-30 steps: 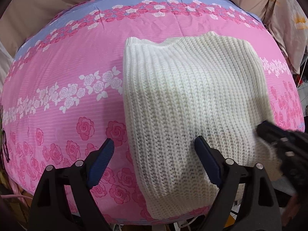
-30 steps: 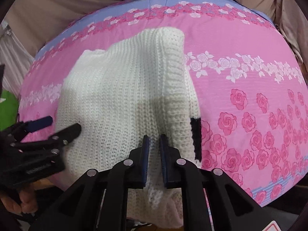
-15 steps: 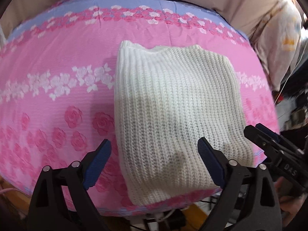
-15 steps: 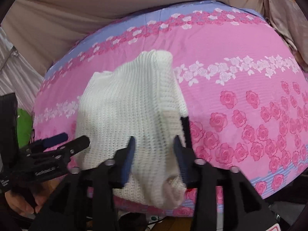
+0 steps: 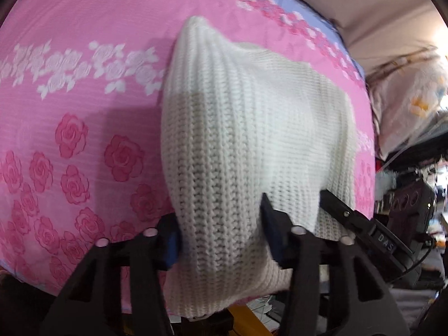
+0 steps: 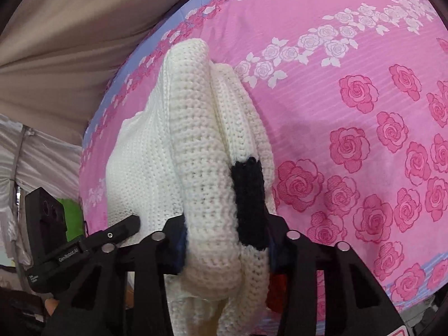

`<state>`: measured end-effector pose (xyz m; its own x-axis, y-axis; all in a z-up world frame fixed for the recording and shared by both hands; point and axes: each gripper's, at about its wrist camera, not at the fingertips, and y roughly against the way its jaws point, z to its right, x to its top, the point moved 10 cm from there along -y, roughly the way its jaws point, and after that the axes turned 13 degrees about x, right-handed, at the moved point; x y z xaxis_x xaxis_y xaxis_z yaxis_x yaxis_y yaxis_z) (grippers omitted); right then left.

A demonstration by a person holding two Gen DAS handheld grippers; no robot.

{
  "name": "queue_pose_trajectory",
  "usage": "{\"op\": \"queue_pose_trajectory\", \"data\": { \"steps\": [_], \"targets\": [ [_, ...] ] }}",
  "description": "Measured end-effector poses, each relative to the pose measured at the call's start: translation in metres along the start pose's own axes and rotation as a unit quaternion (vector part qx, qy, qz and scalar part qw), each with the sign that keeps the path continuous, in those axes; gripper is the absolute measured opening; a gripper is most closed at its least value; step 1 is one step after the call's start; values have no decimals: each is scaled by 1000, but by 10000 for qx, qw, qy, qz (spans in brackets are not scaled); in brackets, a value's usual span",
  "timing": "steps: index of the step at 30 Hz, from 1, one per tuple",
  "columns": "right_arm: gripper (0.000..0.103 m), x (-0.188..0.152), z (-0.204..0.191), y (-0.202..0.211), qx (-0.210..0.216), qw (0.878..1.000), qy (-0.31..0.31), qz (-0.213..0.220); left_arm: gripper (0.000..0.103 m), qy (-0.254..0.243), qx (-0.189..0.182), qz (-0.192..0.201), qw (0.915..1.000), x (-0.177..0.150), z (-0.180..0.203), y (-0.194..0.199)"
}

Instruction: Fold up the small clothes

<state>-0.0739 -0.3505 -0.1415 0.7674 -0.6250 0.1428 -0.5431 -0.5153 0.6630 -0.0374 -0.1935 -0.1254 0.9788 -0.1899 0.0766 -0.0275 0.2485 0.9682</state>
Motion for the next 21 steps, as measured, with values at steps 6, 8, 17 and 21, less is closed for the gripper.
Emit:
{"op": "queue_pose_trajectory", "data": {
  "steps": [6, 8, 17, 21],
  "targets": [
    [31, 1, -44, 45, 451, 9981, 128, 409, 37, -461, -550, 370, 9967, 10, 34, 72],
    [31, 0, -64, 61, 492, 9970, 293, 528, 37, -643, -676, 586, 9939, 14, 43, 99],
    [31, 6, -156, 137, 865, 9819, 1204, 1175, 37, -992, -999, 1588, 9772, 23, 32, 207],
    [31, 11, -208, 140, 1077, 9710, 1681, 1317, 37, -937, -976, 2026, 9699, 34, 12, 246]
  ]
}}
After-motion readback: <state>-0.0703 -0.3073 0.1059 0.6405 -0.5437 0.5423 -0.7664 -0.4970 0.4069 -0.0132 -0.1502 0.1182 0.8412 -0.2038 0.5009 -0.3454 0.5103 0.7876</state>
